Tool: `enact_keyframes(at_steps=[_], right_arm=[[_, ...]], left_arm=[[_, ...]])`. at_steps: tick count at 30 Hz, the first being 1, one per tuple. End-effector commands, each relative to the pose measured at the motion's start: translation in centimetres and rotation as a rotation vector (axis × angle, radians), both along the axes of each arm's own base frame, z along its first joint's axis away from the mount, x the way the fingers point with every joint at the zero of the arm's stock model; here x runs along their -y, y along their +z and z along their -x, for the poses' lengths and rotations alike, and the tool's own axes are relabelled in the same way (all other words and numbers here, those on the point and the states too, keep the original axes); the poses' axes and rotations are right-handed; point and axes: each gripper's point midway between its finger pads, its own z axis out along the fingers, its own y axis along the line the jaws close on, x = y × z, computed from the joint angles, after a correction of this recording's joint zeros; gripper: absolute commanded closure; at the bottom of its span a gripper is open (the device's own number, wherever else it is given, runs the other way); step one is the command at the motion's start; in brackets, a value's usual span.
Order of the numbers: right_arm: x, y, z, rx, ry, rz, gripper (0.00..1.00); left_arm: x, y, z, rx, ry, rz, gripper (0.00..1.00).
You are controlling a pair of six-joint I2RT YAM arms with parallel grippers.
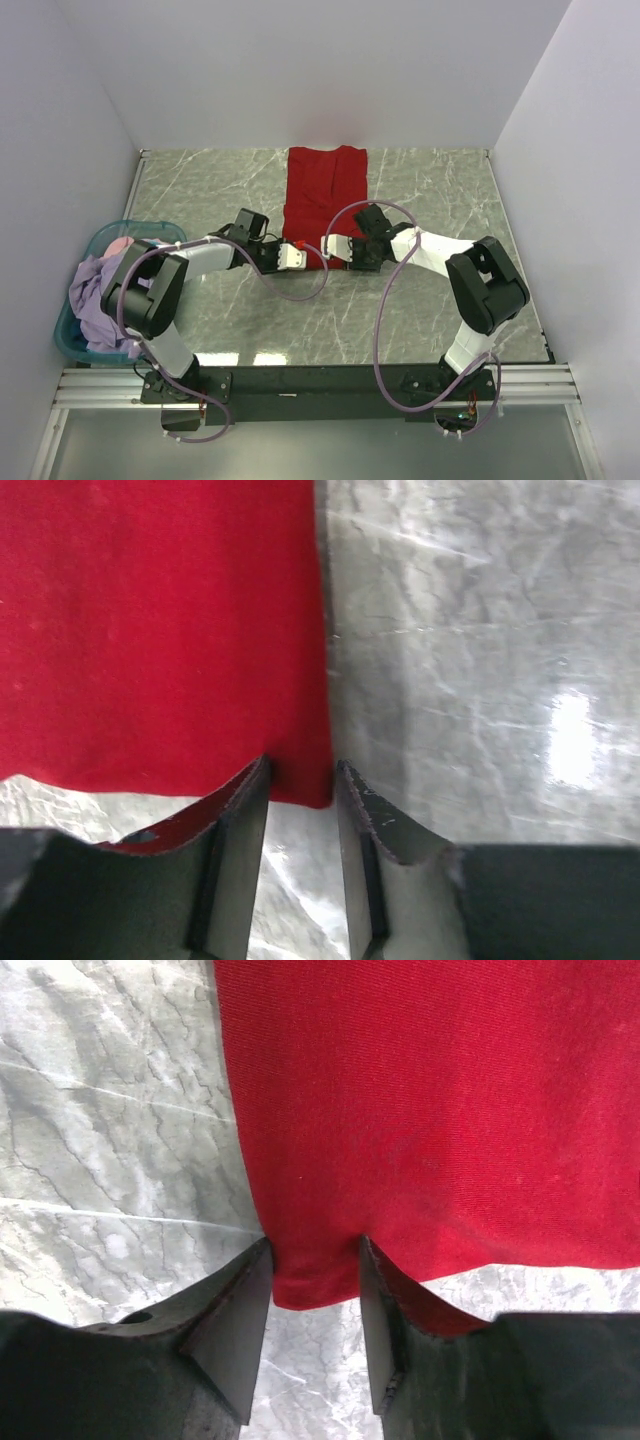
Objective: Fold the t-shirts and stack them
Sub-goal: Fold the tshirt
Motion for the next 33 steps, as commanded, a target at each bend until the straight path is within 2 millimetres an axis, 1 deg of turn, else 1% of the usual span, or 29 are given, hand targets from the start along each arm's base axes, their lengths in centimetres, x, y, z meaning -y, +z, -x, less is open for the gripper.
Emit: enact_keyframes(at_steps=[1, 3, 4, 7, 8, 11, 12, 13, 15, 16, 17, 18, 19, 20, 21, 22, 23, 25, 28, 29, 30, 31, 32, 33], right_arm=[[0.2, 0.0, 0.4, -0.010, 0.014, 0.003, 0.52], [0.2, 0.3, 1.0, -0.030, 0.021, -0.005, 0.51], [0.3, 0.3, 1.2, -0.037, 0.022, -0.005, 0.52], [0.5, -0.1, 1.1, -0.043, 0.020, 0.016, 0.57], [0.6, -0.4, 1.1, -0.051, 0.017, 0.025, 0.59], [0.7, -0.6, 1.0, -0.052, 0.009, 0.037, 0.71], [0.8, -0.6, 0.9, -0.051, 0.003, 0.037, 0.84], [0.8, -0.5, 0.8, -0.052, -0.001, 0.037, 0.90], [0.9, 0.3, 0.7, -0.053, -0.015, 0.023, 1.00], [0.9, 0.9, 0.5, -0.050, -0.023, 0.014, 1.00], [0.6, 2.2, 0.2, -0.045, -0.027, -0.010, 1.00], [1.0, 3.0, -0.2, -0.044, -0.055, -0.026, 1.00], [0.8, 4.5, -1.1, -0.025, -0.068, -0.051, 1.00], [0.9, 5.5, -1.2, -0.025, -0.079, -0.065, 1.00], [1.0, 6.3, -1.6, -0.015, -0.095, -0.078, 1.00], [1.2, 7.5, -2.4, 0.006, -0.108, -0.092, 1.00], [1.3, 8.3, -2.4, 0.016, -0.111, -0.098, 1.00], [1.4, 9.5, -2.6, 0.036, -0.115, -0.108, 1.00], [1.3, 10.6, -2.0, 0.032, -0.116, -0.124, 1.00], [1.6, 11.1, -1.6, 0.031, -0.124, -0.127, 1.00], [1.6, 11.2, -1.1, 0.027, -0.121, -0.129, 1.00], [1.8, 10.9, -0.4, 0.015, -0.121, -0.125, 1.00], [2.0, 11.5, 0.5, 0.021, -0.116, -0.129, 1.00], [2.5, 10.7, 1.7, -0.006, -0.111, -0.116, 1.00]], left_arm=[[0.3, -0.4, -0.8, 0.015, -0.014, -0.020, 0.62], [0.4, -0.4, -0.9, 0.013, -0.017, -0.021, 0.66], [0.4, -0.4, -0.9, 0.010, -0.019, -0.021, 0.72], [0.4, -0.6, -0.9, 0.004, -0.023, -0.025, 0.83], [0.3, -0.7, -0.8, 0.004, -0.023, -0.028, 0.85], [0.2, -0.6, -0.6, -0.003, -0.027, -0.033, 0.94], [0.2, -0.6, -0.5, -0.009, -0.024, -0.031, 0.96], [0.3, -0.2, -0.4, -0.011, -0.022, -0.028, 0.99], [0.3, 0.4, -0.4, -0.024, -0.007, -0.019, 0.99], [0.3, 1.0, -0.2, -0.029, -0.007, -0.016, 0.99], [0.4, 1.7, -0.4, -0.027, 0.002, -0.006, 0.99], [0.4, 2.7, -0.6, -0.024, 0.024, 0.012, 0.99], [0.3, 3.8, -1.0, -0.031, 0.038, 0.029, 1.00], [0.3, 4.6, -1.1, -0.037, 0.049, 0.040, 1.00], [0.3, 5.7, -1.3, -0.039, 0.067, 0.061, 1.00], [0.4, 7.0, -1.8, -0.026, 0.077, 0.080, 1.00], [0.1, 7.5, -1.8, -0.032, 0.091, 0.086, 1.00], [0.1, 9.4, -2.0, -0.003, 0.101, 0.103, 1.00], [0.0, 10.9, -1.5, 0.001, 0.113, 0.113, 0.99], [-0.3, 10.8, -0.9, -0.021, 0.118, 0.104, 1.00], [-0.4, 11.4, -0.6, -0.012, 0.115, 0.107, 0.99], [-0.6, 11.3, 0.1, -0.023, 0.113, 0.099, 0.99], [-0.7, 11.2, 0.8, -0.030, 0.105, 0.090, 0.99], [-0.9, 11.7, 1.9, -0.028, 0.091, 0.083, 1.00]])
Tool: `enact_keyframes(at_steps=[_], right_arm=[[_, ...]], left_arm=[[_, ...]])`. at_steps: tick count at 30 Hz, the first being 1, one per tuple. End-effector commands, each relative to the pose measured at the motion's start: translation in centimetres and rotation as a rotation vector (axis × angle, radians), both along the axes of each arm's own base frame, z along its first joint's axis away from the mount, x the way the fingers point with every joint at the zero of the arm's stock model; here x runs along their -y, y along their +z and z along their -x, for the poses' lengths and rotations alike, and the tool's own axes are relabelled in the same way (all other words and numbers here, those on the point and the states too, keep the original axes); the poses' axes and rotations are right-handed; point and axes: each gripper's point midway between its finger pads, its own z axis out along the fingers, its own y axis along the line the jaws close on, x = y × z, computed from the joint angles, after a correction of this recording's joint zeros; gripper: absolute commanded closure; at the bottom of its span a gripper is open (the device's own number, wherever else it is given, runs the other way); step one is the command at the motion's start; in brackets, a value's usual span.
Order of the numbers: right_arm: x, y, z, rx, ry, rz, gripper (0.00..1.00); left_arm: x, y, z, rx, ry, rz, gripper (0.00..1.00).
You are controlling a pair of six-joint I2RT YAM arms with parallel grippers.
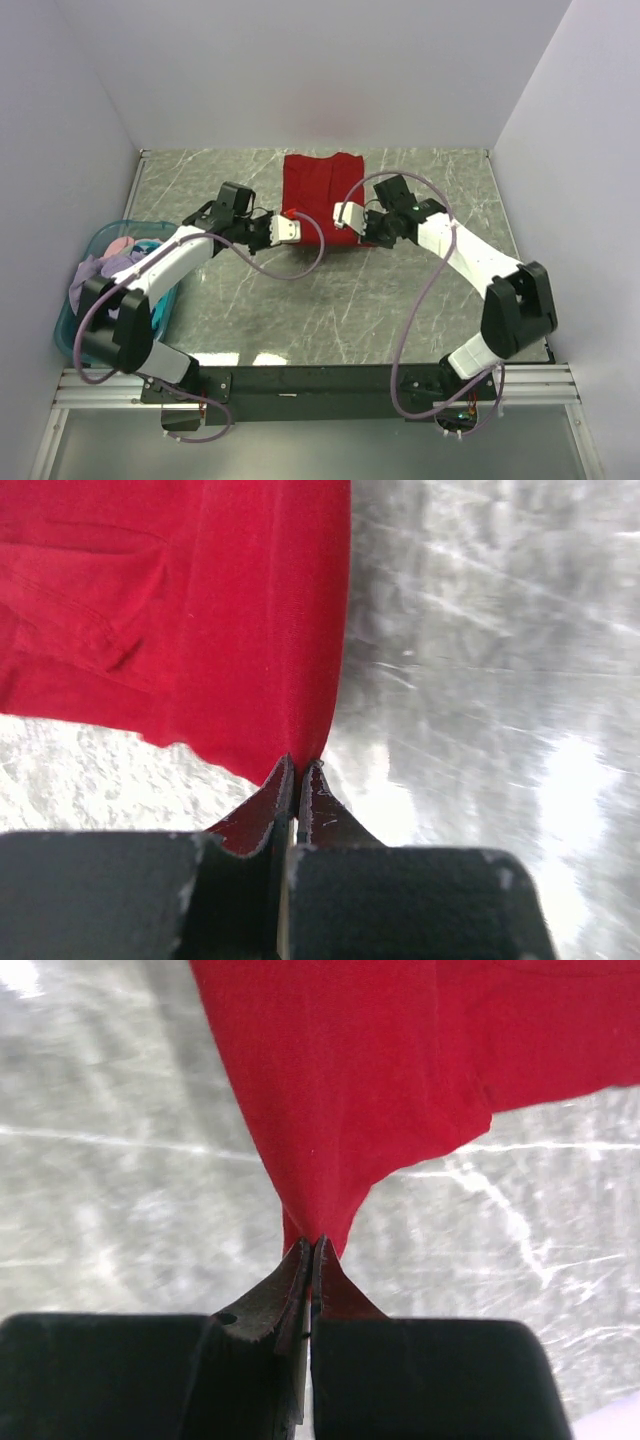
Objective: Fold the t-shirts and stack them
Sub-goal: Fold the tshirt
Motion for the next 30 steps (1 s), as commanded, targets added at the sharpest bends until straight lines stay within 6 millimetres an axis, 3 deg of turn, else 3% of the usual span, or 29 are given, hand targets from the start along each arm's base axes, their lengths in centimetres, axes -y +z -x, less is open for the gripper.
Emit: enact_keyframes(at_steps=[1, 3, 4, 6, 7, 11, 15, 16, 18, 20, 21, 22, 23, 24, 26, 27, 29, 30], right_arm=[[1.3, 0.8, 4.0, -0.046, 0.001, 0.001, 1.00], [1.5, 1.3, 6.3, -0.055, 0.024, -0.004, 1.00], [1.8, 0.4, 7.9, -0.088, 0.034, 0.004, 1.00], [1.4, 0.9, 11.3, -0.115, 0.079, -0.014, 1.00], [1.6, -0.1, 13.2, -0.152, 0.098, -0.005, 1.00], [1.8, 0.9, 19.5, -0.163, 0.202, -0.029, 1.00], [1.9, 2.3, 21.3, -0.184, 0.243, -0.042, 1.00], [1.8, 3.0, 20.7, -0.161, 0.238, -0.038, 1.00], [1.5, 3.3, 19.5, -0.139, 0.248, -0.018, 1.00], [0.9, 4.2, 17.1, -0.114, 0.235, -0.026, 1.00], [0.3, 5.3, 15.8, -0.088, 0.233, -0.043, 1.00], [-0.1, 4.7, 14.8, -0.120, 0.230, -0.028, 1.00], [0.1, 4.8, 13.2, -0.110, 0.216, -0.025, 1.00], [-0.3, 5.8, 11.7, -0.083, 0.212, -0.037, 1.00], [-0.3, 4.9, 8.5, -0.080, 0.190, -0.021, 1.00], [-0.5, 5.7, 6.8, -0.056, 0.181, -0.029, 1.00], [-0.8, 3.9, 4.2, -0.104, 0.171, -0.004, 1.00], [-0.8, 4.7, 2.3, -0.083, 0.151, -0.016, 1.00]], left_arm=[[-0.5, 0.0, 4.7, -0.084, -0.037, -0.023, 1.00], [-0.6, 0.6, 6.9, -0.078, -0.058, -0.023, 0.99], [-0.4, -0.5, 9.4, -0.122, -0.094, -0.044, 1.00], [-0.4, 0.1, 12.2, -0.134, -0.120, -0.028, 1.00], [-0.4, -0.9, 14.7, -0.195, -0.153, -0.043, 1.00], [-0.7, -0.1, 20.8, -0.299, -0.240, -0.028, 1.00], [-0.5, 2.8, 23.8, -0.397, -0.251, 0.031, 1.00], [-0.1, 4.1, 23.5, -0.393, -0.249, 0.049, 1.00], [0.0, 4.3, 23.0, -0.429, -0.238, 0.035, 1.00], [0.1, 5.7, 20.6, -0.409, -0.219, 0.080, 1.00], [0.2, 5.2, 19.2, -0.434, -0.195, 0.081, 1.00], [-0.4, 6.1, 16.7, -0.408, -0.144, 0.112, 1.00], [-0.4, 6.2, 15.5, -0.395, -0.149, 0.123, 1.00], [-0.3, 5.4, 13.8, -0.426, -0.127, 0.120, 1.00], [-0.6, 6.4, 10.2, -0.398, -0.078, 0.152, 1.00], [-0.4, 6.1, 8.0, -0.418, -0.058, 0.155, 1.00], [-0.8, 5.6, 5.2, -0.425, -0.023, 0.164, 0.99], [-0.7, 3.7, 3.7, -0.478, 0.003, 0.148, 0.99]])
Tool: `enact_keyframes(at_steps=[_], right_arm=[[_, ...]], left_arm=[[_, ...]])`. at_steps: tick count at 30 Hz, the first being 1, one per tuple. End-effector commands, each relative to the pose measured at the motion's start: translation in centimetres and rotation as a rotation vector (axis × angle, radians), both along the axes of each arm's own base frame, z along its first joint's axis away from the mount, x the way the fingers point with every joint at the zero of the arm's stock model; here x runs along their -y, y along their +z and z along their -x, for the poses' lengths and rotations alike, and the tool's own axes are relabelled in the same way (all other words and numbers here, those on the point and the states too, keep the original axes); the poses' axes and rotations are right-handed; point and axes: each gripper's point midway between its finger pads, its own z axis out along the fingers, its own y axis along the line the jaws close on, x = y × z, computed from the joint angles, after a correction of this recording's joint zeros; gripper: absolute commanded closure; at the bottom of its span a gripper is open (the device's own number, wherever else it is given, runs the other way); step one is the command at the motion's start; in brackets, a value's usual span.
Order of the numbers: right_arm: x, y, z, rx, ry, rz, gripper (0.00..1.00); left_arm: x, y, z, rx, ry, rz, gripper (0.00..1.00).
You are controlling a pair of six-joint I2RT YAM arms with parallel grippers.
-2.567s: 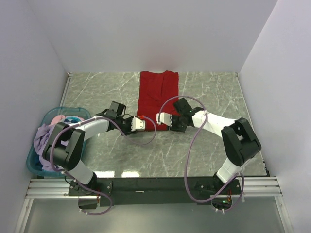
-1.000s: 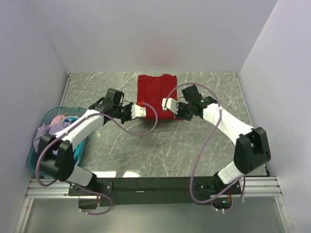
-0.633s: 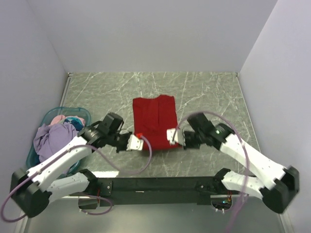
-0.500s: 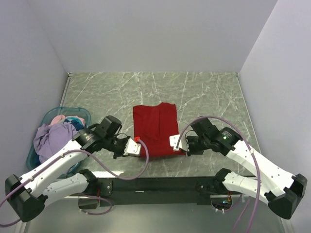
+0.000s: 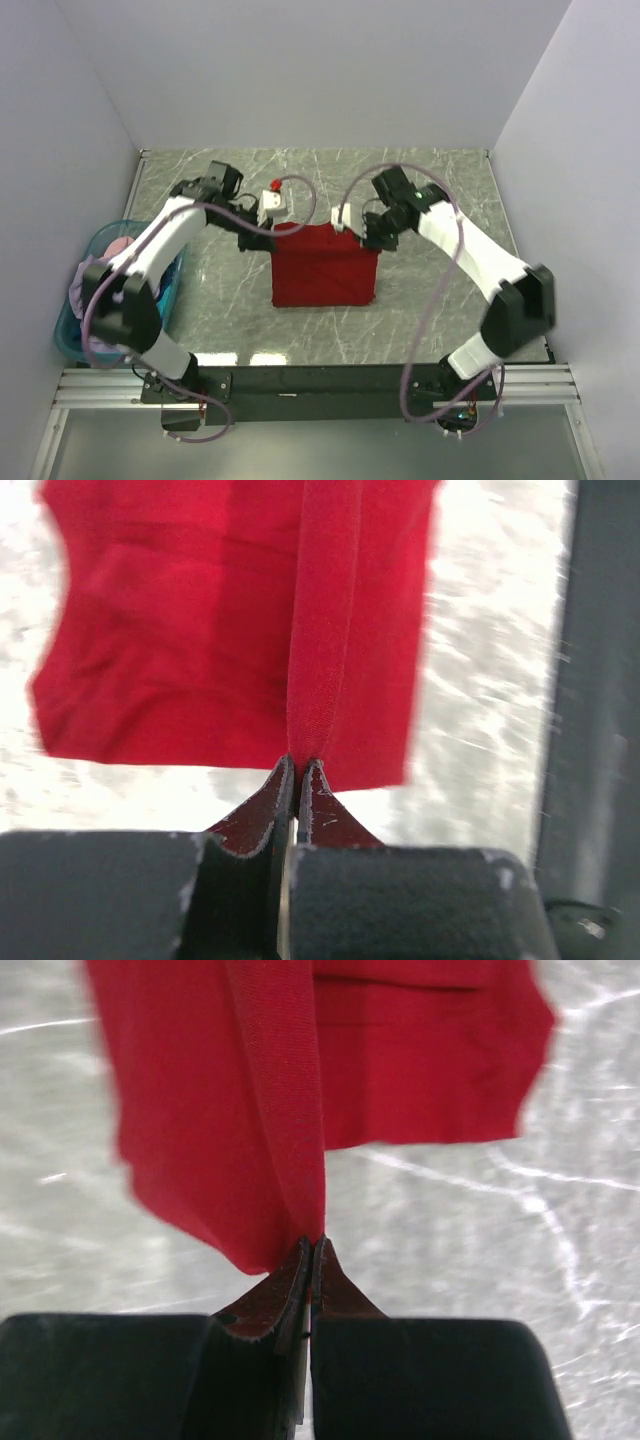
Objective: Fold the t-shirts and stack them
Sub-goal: Fold the tshirt
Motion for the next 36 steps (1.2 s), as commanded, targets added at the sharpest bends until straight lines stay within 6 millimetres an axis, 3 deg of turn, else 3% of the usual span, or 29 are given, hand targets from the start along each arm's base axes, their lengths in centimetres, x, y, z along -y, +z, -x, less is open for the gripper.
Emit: enact_keyframes(at_steps=[1, 3, 4, 6, 7, 10, 14, 17, 18, 20, 21, 26, 28, 30, 33, 35, 36], right_arm=[[-0.3, -0.9, -5.9, 0.028, -0.007, 0.016, 1.00], [-0.7, -1.5, -8.3, 0.043, -0.024, 0.027, 1.00], [-0.8, -3.5, -9.1, 0.008, -0.028, 0.048, 1.00], [-1.4, -4.3, -10.9, 0.021, -0.045, 0.051, 1.00], [-1.6, -6.1, -11.3, -0.015, -0.051, 0.063, 1.00], [-2.1, -8.4, -12.2, -0.061, -0.081, 0.071, 1.00], [-2.0, -10.6, -12.1, -0.091, -0.120, 0.091, 1.00], [-1.9, -11.1, -11.1, -0.124, -0.143, 0.090, 1.00], [-1.7, -11.6, -10.2, -0.146, -0.143, 0.097, 1.00], [-1.6, -11.0, -9.1, -0.144, -0.142, 0.088, 1.00], [-1.5, -11.6, -7.6, -0.170, -0.132, 0.102, 1.00], [-1.8, -9.9, -2.0, -0.244, -0.122, 0.054, 1.00], [-2.1, -9.1, 0.3, -0.288, -0.120, 0.016, 1.00], [-2.6, -7.8, 2.0, -0.363, -0.146, -0.034, 0.77], [-2.5, -4.6, 0.9, -0.393, -0.236, -0.126, 0.58], [-2.6, -2.0, -0.4, -0.449, -0.289, -0.222, 0.58], [-2.8, -1.9, -0.9, -0.484, -0.309, -0.242, 0.58]], left_arm=[[0.2, -0.1, -5.3, 0.022, 0.030, 0.040, 0.99], [0.2, -2.1, -8.1, -0.042, 0.089, 0.032, 0.99], [-0.2, -2.7, -9.1, -0.054, 0.115, 0.027, 0.99], [-0.2, -5.1, -10.8, -0.106, 0.151, 0.011, 0.98], [-0.5, -6.0, -11.3, -0.117, 0.176, -0.009, 0.98], [-0.6, -9.0, -12.7, -0.160, 0.237, -0.039, 0.96], [-0.6, -11.8, -12.4, -0.267, 0.313, -0.055, 0.94], [-0.5, -12.5, -11.2, -0.323, 0.342, -0.049, 0.94], [-0.7, -13.2, -9.9, -0.359, 0.343, -0.054, 0.94], [-0.7, -13.2, -8.5, -0.385, 0.339, -0.051, 0.94], [-1.0, -13.2, -6.9, -0.403, 0.342, -0.055, 0.94], [-1.4, -12.5, -1.9, -0.457, 0.318, -0.043, 0.92], [-1.5, -11.6, 0.0, -0.460, 0.297, -0.022, 0.79], [-1.7, -10.4, 1.5, -0.435, 0.256, 0.000, 0.60], [-1.3, -7.7, 1.9, -0.336, 0.202, 0.062, 0.40], [-1.0, -5.3, 0.9, -0.212, 0.179, 0.109, 0.37], [-0.8, -4.6, 0.5, -0.169, 0.171, 0.121, 0.35]])
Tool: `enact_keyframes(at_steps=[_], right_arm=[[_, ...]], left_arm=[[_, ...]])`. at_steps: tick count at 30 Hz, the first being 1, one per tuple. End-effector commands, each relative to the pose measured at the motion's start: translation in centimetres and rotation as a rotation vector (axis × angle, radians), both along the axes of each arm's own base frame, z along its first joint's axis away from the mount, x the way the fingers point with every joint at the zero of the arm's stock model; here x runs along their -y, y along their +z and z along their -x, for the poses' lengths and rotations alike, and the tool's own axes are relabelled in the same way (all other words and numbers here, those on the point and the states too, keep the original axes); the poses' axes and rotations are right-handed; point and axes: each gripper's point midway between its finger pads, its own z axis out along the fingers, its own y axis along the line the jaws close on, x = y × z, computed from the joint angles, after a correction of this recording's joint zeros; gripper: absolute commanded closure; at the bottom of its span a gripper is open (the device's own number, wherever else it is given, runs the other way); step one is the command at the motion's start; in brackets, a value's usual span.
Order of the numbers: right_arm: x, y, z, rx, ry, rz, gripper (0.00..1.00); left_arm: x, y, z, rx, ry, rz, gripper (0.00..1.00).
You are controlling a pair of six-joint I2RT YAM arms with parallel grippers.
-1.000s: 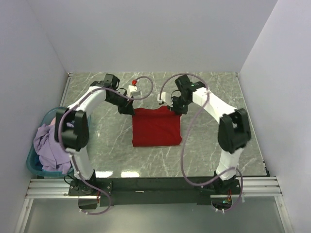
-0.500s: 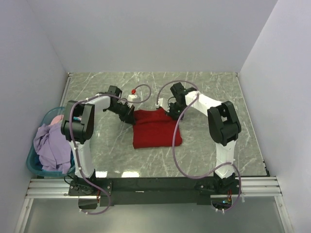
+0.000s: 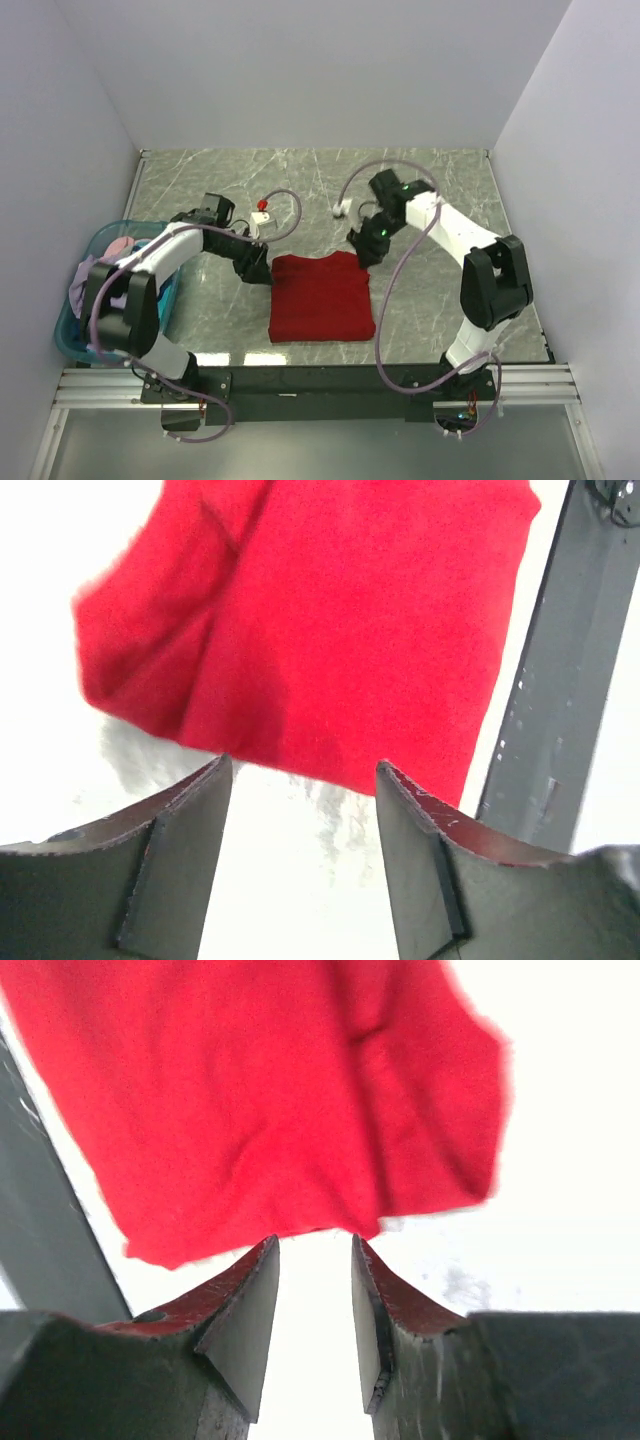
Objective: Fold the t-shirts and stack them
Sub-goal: Fold the tshirt
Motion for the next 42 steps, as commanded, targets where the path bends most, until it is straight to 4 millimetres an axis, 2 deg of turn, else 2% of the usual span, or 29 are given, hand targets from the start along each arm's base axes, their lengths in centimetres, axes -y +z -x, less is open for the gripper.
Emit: enact_keyframes(at_steps=[1, 3, 4, 5, 6, 7, 8, 10, 11, 16, 20, 26, 30, 37, 40, 42], right_arm=[[-1.2, 5.0, -1.6, -0.125, -0.152, -0.191, 0.58], [-1.8, 5.1, -3.5, -0.171, -0.201, -0.229, 0.60], [-2.7, 5.4, -4.2, -0.211, -0.242, -0.267, 0.64], [-3.3, 5.8, -5.1, -0.224, -0.259, -0.292, 0.67], [-4.0, 4.7, -5.6, -0.280, -0.280, -0.301, 0.69], [-4.6, 4.7, -6.3, -0.314, -0.321, -0.326, 0.73], [-5.5, 5.1, -6.8, -0.342, -0.325, -0.368, 0.75], [-6.6, 4.6, -8.3, -0.384, -0.384, -0.406, 0.79], [-6.9, 4.4, -8.6, -0.402, -0.405, -0.421, 0.80], [-8.1, 3.0, -10.7, -0.437, -0.510, -0.456, 0.86], [-8.1, 2.0, -10.8, -0.449, -0.528, -0.448, 0.86], [-7.9, 1.0, -10.5, -0.464, -0.528, -0.438, 0.86], [-8.1, 0.8, -10.5, -0.477, -0.525, -0.447, 0.86], [-8.9, -0.4, -10.8, -0.496, -0.503, -0.437, 0.86], [-9.7, -0.8, -10.0, -0.546, -0.479, -0.432, 0.86], [-10.3, -1.3, -9.1, -0.583, -0.460, -0.433, 0.86]], left_arm=[[1.6, 4.6, -1.2, 0.231, -0.080, 0.102, 0.35], [2.4, 5.4, -2.1, 0.335, -0.120, 0.083, 0.36], [3.7, 5.5, -1.6, 0.383, -0.191, 0.080, 0.36], [4.2, 5.2, -2.0, 0.410, -0.205, 0.053, 0.37], [5.5, 5.1, -1.5, 0.428, -0.245, 0.053, 0.38], [6.3, 5.2, -2.2, 0.468, -0.253, 0.057, 0.38], [6.8, 4.4, -2.6, 0.473, -0.262, 0.037, 0.39], [8.3, 3.9, -3.0, 0.509, -0.299, 0.025, 0.43], [8.8, 2.8, -3.1, 0.495, -0.313, 0.014, 0.44], [11.0, 0.5, -4.1, 0.529, -0.363, -0.031, 0.49], [11.8, -1.3, -5.0, 0.513, -0.373, -0.061, 0.48], [12.2, -2.6, -4.9, 0.489, -0.397, -0.074, 0.51], [12.2, -3.0, -3.7, 0.458, -0.434, -0.066, 0.69], [12.1, -3.5, -2.0, 0.412, -0.475, -0.086, 0.89], [11.9, -3.3, -1.9, 0.419, -0.470, -0.099, 0.99], [11.9, -2.5, -1.8, 0.460, -0.467, -0.092, 0.99]])
